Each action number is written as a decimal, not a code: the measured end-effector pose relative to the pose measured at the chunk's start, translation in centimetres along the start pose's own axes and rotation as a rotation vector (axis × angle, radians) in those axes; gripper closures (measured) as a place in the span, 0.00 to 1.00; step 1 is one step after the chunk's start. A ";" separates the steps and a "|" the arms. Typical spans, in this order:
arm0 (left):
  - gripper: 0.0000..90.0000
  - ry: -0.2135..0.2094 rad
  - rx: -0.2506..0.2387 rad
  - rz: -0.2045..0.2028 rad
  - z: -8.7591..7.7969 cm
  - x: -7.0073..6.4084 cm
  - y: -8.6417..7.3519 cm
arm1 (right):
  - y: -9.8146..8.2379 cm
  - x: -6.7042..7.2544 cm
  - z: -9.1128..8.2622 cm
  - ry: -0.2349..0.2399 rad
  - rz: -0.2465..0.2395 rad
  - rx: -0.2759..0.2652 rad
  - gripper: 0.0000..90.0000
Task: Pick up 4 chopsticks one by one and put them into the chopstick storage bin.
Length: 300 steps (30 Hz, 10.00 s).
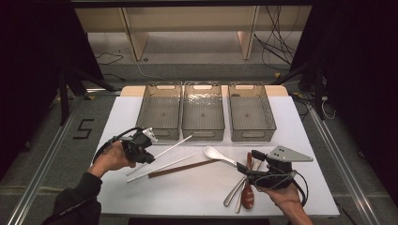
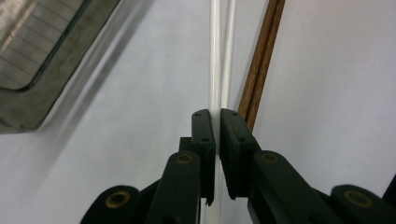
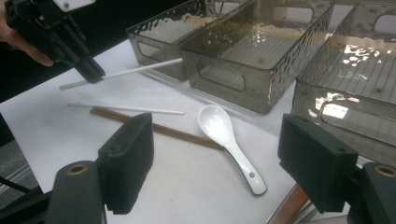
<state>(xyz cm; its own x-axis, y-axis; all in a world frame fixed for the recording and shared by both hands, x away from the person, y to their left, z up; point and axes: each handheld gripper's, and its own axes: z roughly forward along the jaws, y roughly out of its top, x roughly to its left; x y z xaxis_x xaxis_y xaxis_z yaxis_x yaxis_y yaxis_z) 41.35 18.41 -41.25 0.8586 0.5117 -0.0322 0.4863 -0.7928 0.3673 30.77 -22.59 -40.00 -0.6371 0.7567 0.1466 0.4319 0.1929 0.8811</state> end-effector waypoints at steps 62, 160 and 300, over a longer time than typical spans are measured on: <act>0.93 0.245 -0.367 -0.298 -4.4 10.8 7.1 | 0.0 -0.3 -0.2 0.007 0.019 -0.010 0.31; 0.21 0.098 -0.088 -0.208 1.0 1.5 1.6 | 0.0 -0.4 -0.3 0.018 0.032 -0.011 0.31; 0.93 0.073 -0.273 -0.174 -2.9 3.4 3.3 | -0.1 -0.6 -0.2 0.002 0.041 -0.007 0.31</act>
<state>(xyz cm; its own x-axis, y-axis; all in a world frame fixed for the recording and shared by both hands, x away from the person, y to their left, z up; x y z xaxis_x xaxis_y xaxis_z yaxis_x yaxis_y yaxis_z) 45.42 18.54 -37.43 0.7476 0.6620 -0.0533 0.5548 -0.5784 0.5981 30.96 -23.14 -40.10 -0.6198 0.7629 0.1838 0.4535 0.1571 0.8773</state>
